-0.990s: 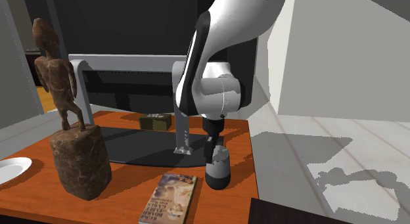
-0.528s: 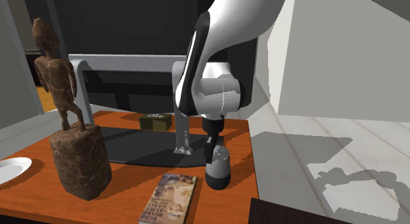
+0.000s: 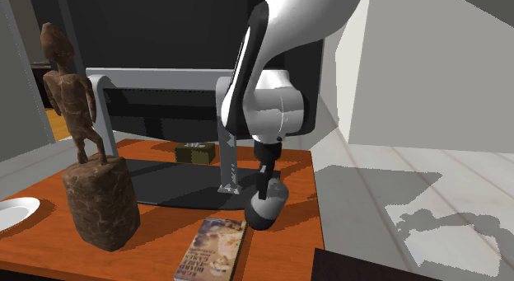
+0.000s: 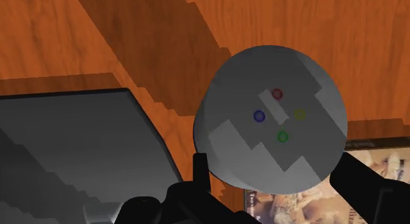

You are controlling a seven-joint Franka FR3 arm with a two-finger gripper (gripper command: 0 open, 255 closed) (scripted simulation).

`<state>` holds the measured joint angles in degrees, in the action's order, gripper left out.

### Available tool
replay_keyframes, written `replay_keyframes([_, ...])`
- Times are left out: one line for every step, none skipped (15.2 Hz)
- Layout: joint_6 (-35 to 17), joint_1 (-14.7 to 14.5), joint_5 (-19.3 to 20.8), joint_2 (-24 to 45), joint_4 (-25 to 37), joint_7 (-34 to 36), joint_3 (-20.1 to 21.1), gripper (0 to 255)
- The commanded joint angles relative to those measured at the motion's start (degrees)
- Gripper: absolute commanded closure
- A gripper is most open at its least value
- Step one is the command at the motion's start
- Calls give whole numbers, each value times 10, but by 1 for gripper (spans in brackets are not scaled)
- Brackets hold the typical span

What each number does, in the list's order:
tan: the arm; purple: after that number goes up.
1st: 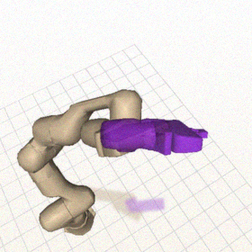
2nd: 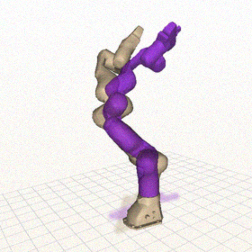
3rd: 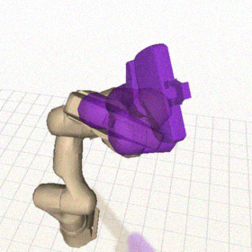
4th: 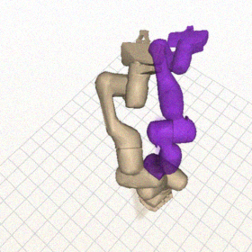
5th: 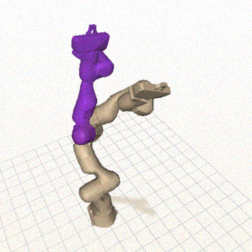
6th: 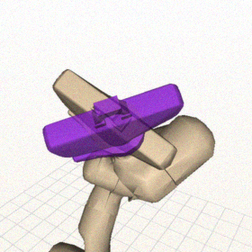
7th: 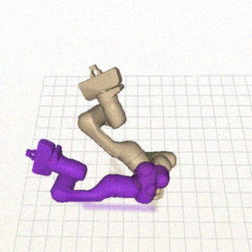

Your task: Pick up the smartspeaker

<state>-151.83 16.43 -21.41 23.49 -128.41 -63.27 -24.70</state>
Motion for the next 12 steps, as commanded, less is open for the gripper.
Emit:
replay_keyframes([11,-8,13,-15,-3,10,-10,255])
replay_keyframes([17,-12,19,-22,-4,15,-14,255])
replay_keyframes([23,-15,25,-29,-4,19,-19,255])
replay_keyframes([28,-18,32,-36,-5,24,-23,255])
replay_keyframes([34,-21,38,-43,-5,28,-27,255])
replay_keyframes([40,-25,44,-50,-5,33,-31,255])
replay_keyframes([46,-27,51,-57,-5,37,-35,255])
replay_keyframes([52,-30,57,-64,-5,42,-39,255])
replay_keyframes([58,-33,64,-70,-5,46,-43,255])
replay_keyframes([64,-35,70,-77,-4,51,-46,255])
replay_keyframes([65,-36,71,-78,-4,52,-46,255])
replay_keyframes([65,-36,71,-78,-4,52,-46,255])
